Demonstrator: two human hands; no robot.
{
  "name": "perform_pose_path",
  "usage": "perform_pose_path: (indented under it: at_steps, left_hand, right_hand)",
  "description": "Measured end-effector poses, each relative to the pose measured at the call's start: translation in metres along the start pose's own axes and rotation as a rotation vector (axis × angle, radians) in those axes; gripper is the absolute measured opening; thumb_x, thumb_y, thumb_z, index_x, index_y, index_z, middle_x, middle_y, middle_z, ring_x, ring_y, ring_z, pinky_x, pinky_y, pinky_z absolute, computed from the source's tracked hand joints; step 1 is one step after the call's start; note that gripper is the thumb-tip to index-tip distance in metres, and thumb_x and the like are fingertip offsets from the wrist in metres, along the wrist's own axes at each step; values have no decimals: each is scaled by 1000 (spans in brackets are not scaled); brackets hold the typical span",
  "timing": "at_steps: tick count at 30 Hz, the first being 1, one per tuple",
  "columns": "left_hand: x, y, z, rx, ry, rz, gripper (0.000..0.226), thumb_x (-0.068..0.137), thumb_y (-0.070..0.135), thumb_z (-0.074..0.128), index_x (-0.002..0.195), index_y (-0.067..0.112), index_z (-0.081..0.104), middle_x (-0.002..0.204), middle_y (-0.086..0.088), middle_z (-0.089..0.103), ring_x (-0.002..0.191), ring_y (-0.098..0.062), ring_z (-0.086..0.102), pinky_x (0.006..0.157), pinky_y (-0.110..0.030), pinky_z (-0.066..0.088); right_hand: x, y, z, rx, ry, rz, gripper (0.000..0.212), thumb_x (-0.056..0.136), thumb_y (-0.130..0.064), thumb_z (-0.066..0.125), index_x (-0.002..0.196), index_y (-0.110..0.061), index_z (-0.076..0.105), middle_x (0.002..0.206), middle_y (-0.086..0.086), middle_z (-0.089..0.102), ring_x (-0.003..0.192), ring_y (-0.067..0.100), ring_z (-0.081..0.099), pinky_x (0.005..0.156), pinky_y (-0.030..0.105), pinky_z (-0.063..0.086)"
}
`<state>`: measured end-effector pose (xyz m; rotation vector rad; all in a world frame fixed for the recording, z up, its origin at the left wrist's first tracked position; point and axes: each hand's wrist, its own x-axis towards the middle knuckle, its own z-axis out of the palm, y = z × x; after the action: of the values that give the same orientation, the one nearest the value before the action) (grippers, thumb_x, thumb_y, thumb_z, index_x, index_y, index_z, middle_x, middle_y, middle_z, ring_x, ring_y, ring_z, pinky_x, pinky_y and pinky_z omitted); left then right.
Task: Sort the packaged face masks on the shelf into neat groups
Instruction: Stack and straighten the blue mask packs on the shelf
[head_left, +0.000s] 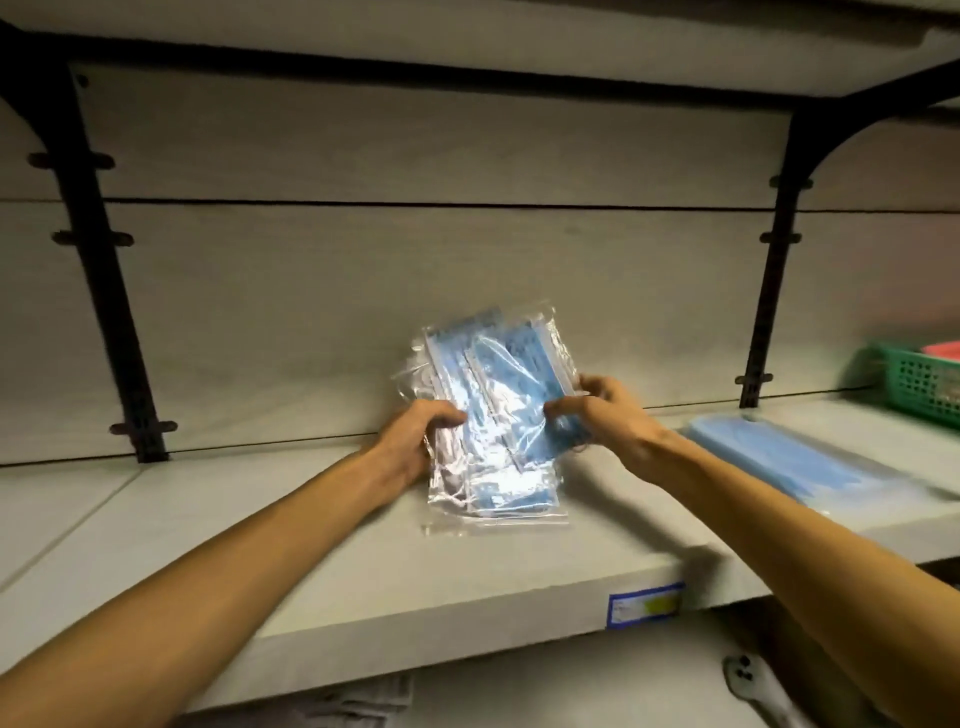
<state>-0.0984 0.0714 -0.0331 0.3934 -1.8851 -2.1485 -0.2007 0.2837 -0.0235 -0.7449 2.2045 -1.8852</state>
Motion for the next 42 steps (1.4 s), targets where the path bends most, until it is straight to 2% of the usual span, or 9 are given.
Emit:
perform_pose_path:
  at_steps: [6,13,16,25,32,35,37,39,42]
  left_hand:
    - [12,-25,-9,65,65,161,35,78,7,81,112,8,70,106,-9,78,101,-27,74,94,-39,55]
    - [7,-32,-22,99,-17,206,48,80,18,85,124,14,66,114,0,77,109,-16,72,90,-24,57]
    - [6,-27,-24,113,4,188,51,81,18,84,128,13,63,117,0,76,112,-16,71,103,-35,51]
    - [6,-23,-31,121,4,222,71,76,27,89,136,12,54,126,-2,71,122,-20,65,114,-43,42]
    - [1,-21,-23,163,-99,232,49,82,30,83,124,12,65,118,-3,76,115,-19,70,105,-35,50]
    - [2,-21,-21,145,-91,187,55,83,35,82,127,10,61,118,-7,75,114,-25,70,108,-44,47]
    - [4,-22,-22,157,-84,168,42,88,23,77,125,11,61,114,-6,76,108,-24,72,101,-41,51]
    - [6,-20,-23,162,-42,150,45,87,22,78,126,10,59,113,-4,76,108,-19,72,99,-35,51]
    - [6,-17,-23,161,-46,120,46,86,31,78,125,12,62,116,0,75,117,-19,67,111,-41,42]
  right_hand:
    - [31,5,0,17,-146,26,11,90,-12,70,97,-3,72,78,12,69,60,20,62,51,26,50]
    - [31,28,2,174,22,15,15,100,-12,59,94,-1,67,77,20,66,53,19,63,43,28,52]
    - [39,31,-4,115,115,-45,10,99,-11,59,98,-6,67,90,19,70,61,20,66,48,32,58]
    - [39,23,-10,99,68,22,10,91,-9,63,96,-2,67,55,2,67,41,16,60,37,24,44]
    - [35,23,-6,272,-206,195,30,92,-14,69,116,-1,58,90,15,77,79,29,69,72,40,62]
    - [37,24,-9,225,-163,176,28,92,-13,69,116,-4,57,98,18,77,81,29,72,83,50,60]
    - [37,25,-9,154,-129,140,18,92,-9,66,109,-5,61,83,7,78,70,18,73,59,37,62]
    - [40,24,-15,-148,15,-39,7,86,-3,63,85,-10,66,62,-10,69,53,5,63,45,20,48]
    - [46,19,-28,-556,40,-242,13,82,-4,60,70,-9,63,58,-4,59,56,17,52,49,28,39]
